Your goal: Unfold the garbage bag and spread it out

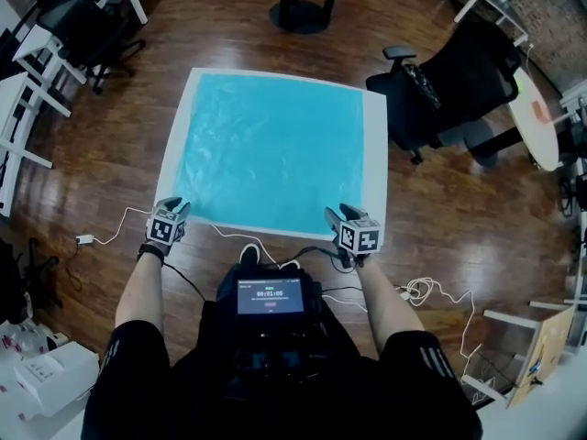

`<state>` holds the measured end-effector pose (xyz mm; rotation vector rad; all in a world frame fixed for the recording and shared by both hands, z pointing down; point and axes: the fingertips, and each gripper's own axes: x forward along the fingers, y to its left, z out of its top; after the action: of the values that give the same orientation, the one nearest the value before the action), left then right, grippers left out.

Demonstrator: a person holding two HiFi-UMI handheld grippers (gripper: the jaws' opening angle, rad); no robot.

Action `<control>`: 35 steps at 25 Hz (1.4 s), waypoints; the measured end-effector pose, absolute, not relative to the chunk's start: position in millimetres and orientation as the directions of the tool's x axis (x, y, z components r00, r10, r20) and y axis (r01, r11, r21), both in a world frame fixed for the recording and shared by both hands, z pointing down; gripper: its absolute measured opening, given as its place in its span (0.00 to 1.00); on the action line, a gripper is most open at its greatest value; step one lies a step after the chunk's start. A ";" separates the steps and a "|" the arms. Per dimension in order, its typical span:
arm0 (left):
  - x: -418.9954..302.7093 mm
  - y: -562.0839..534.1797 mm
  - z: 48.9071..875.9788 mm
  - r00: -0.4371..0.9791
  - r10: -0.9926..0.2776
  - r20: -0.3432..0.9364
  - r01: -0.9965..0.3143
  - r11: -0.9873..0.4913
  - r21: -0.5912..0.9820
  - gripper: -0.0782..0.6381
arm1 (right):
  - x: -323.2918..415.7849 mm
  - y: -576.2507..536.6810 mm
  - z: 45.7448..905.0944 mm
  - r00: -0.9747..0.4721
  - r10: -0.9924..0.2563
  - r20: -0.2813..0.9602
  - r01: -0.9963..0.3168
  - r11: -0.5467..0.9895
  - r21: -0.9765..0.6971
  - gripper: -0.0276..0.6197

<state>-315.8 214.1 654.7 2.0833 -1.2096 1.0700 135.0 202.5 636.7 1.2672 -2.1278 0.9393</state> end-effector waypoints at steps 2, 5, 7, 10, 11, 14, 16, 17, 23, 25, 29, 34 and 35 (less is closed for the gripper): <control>-325.3 206.1 669.3 0.277 -0.501 0.820 -0.889 -0.457 0.021 0.26 | 136.4 205.6 649.9 -0.422 -0.547 0.723 -0.905 0.304 -0.298 0.42; -333.0 202.6 684.2 0.272 -0.494 0.826 -0.900 -0.435 0.036 0.26 | 145.3 215.1 675.3 -0.372 -0.527 0.764 -0.928 0.242 -0.284 0.42; -335.3 204.2 692.7 0.269 -0.475 0.838 -0.902 -0.430 0.046 0.26 | 153.7 220.4 688.4 -0.337 -0.515 0.788 -0.941 0.202 -0.271 0.42; -346.5 204.6 698.8 0.228 -0.457 0.860 -0.915 -0.403 0.029 0.26 | 167.1 223.7 704.4 -0.287 -0.501 0.817 -0.958 0.143 -0.249 0.42; -350.2 205.6 700.6 0.217 -0.451 0.866 -0.921 -0.389 0.028 0.26 | 171.2 225.2 709.3 -0.275 -0.495 0.824 -0.961 0.126 -0.245 0.42; -354.2 206.8 704.5 0.218 -0.448 0.867 -0.928 -0.369 0.043 0.26 | 181.1 227.5 716.2 -0.250 -0.491 0.835 -0.967 0.088 -0.238 0.42; -355.6 203.4 704.9 0.231 -0.451 0.862 -0.927 -0.370 0.055 0.26 | 182.3 224.7 714.1 -0.245 -0.503 0.829 -0.968 0.082 -0.237 0.39; -356.9 201.7 704.8 0.236 -0.451 0.861 -0.925 -0.375 0.057 0.26 | 182.1 224.4 714.3 -0.244 -0.503 0.829 -0.969 0.082 -0.235 0.38; -360.2 201.7 705.3 0.251 -0.446 0.859 -0.928 -0.364 0.082 0.26 | 182.2 222.9 713.8 -0.221 -0.494 0.841 -0.975 0.087 -0.205 0.38; -361.0 201.8 705.4 0.252 -0.450 0.857 -0.933 -0.348 0.092 0.26 | 182.0 223.2 714.7 -0.213 -0.493 0.844 -0.977 0.090 -0.194 0.38; -360.7 202.1 706.0 0.254 -0.449 0.857 -0.935 -0.342 0.098 0.26 | 182.8 225.5 716.4 -0.213 -0.482 0.850 -0.977 0.086 -0.196 0.38; -358.7 197.7 703.0 0.256 -0.449 0.856 -0.932 -0.350 0.095 0.26 | 187.2 227.4 720.9 -0.219 -0.490 0.844 -0.974 0.065 -0.216 0.38; -358.5 195.4 699.6 0.259 -0.457 0.851 -0.933 -0.347 0.097 0.26 | 187.4 226.3 720.3 -0.223 -0.498 0.838 -0.972 0.050 -0.229 0.38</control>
<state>-358.5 195.4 699.6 1.9198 -1.2575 0.9966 187.4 226.3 720.3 1.4761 -1.7760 1.0989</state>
